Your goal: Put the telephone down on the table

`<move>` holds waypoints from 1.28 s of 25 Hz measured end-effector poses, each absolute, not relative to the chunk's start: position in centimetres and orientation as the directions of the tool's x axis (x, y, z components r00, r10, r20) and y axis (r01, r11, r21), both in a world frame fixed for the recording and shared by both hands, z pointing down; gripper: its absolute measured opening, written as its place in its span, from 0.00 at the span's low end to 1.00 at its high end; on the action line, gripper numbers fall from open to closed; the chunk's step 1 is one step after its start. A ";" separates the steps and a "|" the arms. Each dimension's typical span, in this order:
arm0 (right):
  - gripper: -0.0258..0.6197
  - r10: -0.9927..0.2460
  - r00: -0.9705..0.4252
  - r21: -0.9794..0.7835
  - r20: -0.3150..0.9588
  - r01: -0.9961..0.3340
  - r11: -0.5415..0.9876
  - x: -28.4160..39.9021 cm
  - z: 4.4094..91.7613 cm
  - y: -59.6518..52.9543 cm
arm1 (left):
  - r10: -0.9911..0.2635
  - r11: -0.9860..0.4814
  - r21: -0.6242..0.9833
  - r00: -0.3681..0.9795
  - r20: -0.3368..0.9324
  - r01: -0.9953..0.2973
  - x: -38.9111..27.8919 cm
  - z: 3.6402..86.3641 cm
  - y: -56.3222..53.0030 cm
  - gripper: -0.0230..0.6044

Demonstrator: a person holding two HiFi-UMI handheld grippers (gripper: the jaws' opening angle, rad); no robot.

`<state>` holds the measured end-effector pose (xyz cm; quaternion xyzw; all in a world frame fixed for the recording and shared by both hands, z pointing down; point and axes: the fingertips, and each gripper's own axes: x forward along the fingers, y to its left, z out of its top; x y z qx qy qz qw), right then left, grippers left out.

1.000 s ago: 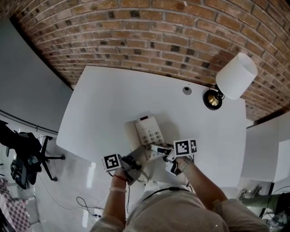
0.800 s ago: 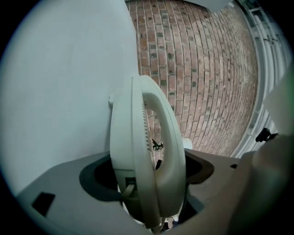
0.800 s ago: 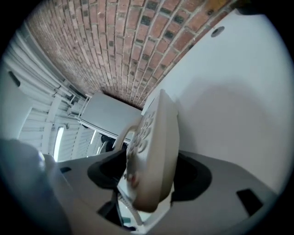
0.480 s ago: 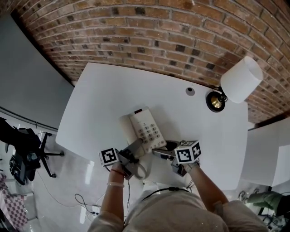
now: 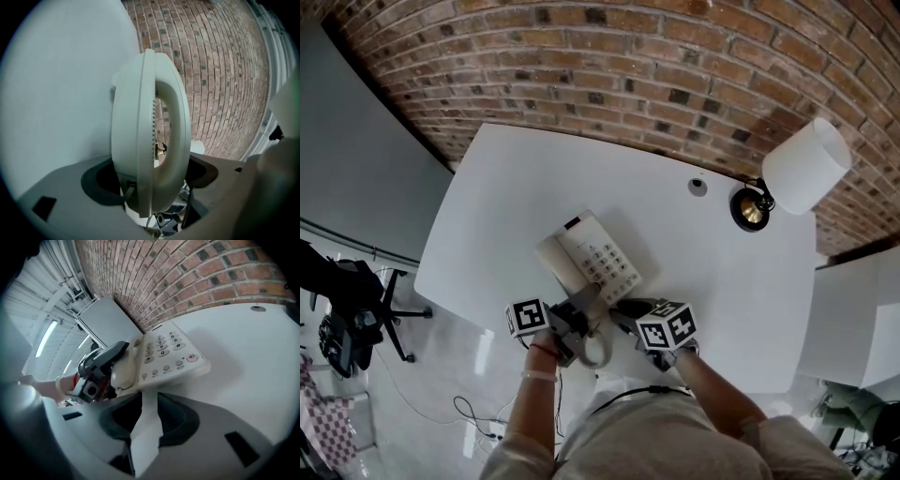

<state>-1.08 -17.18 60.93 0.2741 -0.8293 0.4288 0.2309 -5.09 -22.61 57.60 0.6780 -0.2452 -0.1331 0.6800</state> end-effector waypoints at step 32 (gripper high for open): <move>0.36 -0.488 -0.648 -0.463 0.585 -0.761 0.455 2.8 59.0 -23.2 | -0.421 0.083 0.913 0.816 0.396 -0.401 -4.7 59.0 -22.0 0.64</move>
